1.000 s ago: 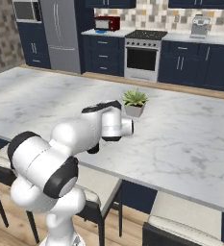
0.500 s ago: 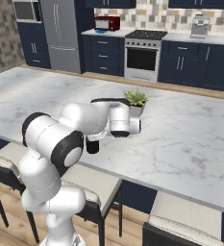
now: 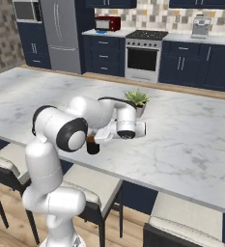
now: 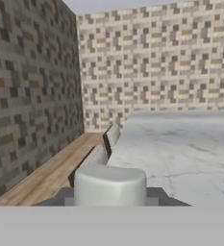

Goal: Pick up the marshmallow and place it in the cup of hot chocolate on the dining counter.

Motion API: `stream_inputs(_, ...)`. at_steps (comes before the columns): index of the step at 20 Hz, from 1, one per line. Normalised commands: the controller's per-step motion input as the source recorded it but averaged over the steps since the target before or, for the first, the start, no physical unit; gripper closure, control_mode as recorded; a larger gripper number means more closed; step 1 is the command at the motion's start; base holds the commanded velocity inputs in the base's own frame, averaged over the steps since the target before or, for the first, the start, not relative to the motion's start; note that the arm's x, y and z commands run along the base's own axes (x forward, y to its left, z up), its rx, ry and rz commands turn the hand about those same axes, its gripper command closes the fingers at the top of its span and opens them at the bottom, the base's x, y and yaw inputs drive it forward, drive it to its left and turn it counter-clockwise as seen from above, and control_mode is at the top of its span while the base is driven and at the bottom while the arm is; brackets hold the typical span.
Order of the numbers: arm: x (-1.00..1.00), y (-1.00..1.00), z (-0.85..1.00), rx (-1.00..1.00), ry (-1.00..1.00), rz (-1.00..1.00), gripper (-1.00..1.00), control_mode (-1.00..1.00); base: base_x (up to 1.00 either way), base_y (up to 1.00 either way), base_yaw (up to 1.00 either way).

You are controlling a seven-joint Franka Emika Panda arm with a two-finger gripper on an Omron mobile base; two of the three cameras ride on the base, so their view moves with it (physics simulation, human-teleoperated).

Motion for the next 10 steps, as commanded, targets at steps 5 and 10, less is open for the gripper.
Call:
stream_inputs(5, 0.00, 0.09, -0.07, 0.00, 0.00, -0.02, 1.00, -1.00, 0.00, 0.00, 0.00)
stream_inputs(10, 0.00, 0.32, -0.03, 0.00, 0.00, -0.05, 1.00, -1.00, 0.00, 0.00, 0.00)
